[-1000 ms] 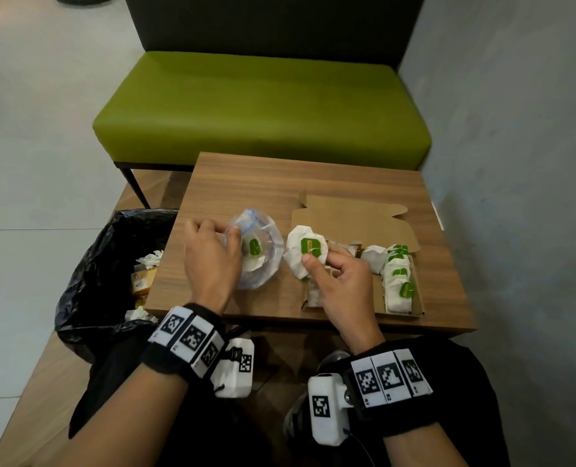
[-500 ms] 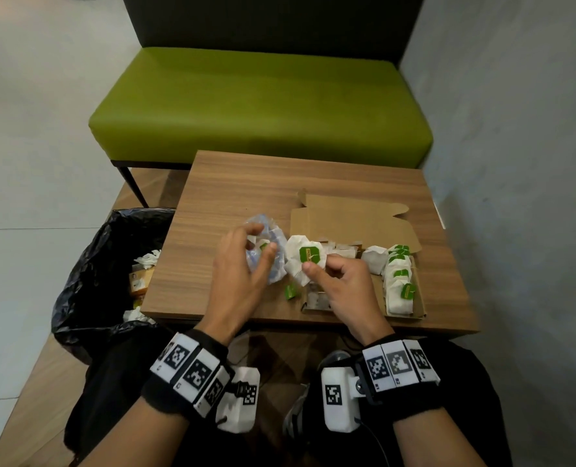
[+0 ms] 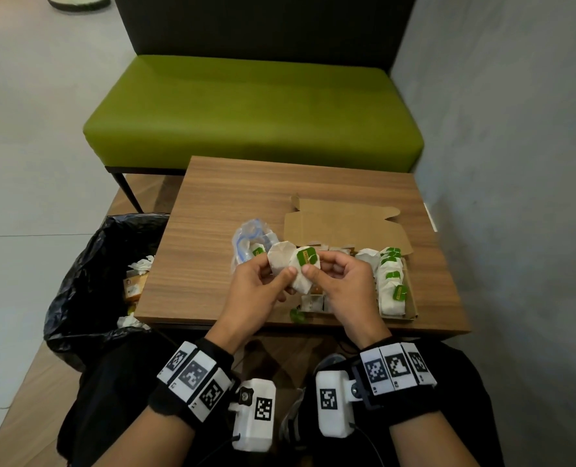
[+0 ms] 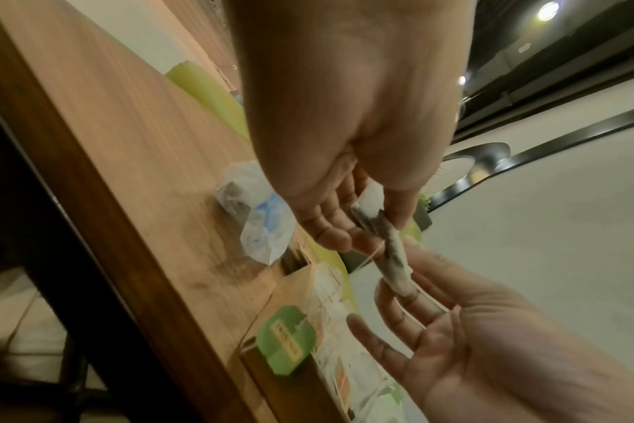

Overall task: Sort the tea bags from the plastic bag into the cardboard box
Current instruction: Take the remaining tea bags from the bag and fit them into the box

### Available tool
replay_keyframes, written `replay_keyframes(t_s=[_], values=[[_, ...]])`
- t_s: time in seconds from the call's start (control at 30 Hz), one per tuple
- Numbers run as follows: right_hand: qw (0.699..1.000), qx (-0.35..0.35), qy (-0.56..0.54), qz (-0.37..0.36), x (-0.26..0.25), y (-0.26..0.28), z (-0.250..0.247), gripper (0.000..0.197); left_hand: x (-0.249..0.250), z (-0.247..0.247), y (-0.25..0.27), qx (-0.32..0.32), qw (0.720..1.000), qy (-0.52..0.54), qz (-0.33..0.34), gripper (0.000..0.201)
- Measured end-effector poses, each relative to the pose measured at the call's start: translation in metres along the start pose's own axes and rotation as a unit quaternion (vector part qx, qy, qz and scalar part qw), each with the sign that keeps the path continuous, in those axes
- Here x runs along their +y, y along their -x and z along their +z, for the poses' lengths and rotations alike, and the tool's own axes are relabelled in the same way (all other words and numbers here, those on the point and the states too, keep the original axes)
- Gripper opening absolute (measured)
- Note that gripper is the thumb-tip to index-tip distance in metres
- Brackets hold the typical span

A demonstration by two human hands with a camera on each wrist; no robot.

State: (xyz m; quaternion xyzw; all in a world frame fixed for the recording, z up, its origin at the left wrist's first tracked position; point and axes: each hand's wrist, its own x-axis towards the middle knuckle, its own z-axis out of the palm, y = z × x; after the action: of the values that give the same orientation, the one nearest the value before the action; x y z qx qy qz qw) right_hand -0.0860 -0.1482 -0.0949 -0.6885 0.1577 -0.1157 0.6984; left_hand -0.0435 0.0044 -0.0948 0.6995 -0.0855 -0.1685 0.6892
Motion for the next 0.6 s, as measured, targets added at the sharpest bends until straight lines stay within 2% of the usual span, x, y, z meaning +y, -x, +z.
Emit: replay_keyframes(t_s=[0.17,0.3,0.47,0.6], values=[[0.998,0.029,-0.042,0.033,0.005,-0.001,-0.005,0.016,0.0,0.003,-0.001,0.009,1.0,0.026,-0.013,0.019],[0.998,0.024,-0.052,0.039,0.005,-0.001,-0.009,0.014,0.0,0.007,-0.003,0.023,0.999,0.034,-0.006,0.019],[0.998,0.013,-0.059,0.035,0.003,-0.001,-0.012,0.02,-0.001,0.007,-0.005,0.002,1.0,-0.001,-0.011,0.016],[0.995,0.017,-0.07,0.067,0.002,-0.003,-0.009,0.025,0.0,0.007,-0.006,0.011,1.0,-0.018,-0.008,0.013]])
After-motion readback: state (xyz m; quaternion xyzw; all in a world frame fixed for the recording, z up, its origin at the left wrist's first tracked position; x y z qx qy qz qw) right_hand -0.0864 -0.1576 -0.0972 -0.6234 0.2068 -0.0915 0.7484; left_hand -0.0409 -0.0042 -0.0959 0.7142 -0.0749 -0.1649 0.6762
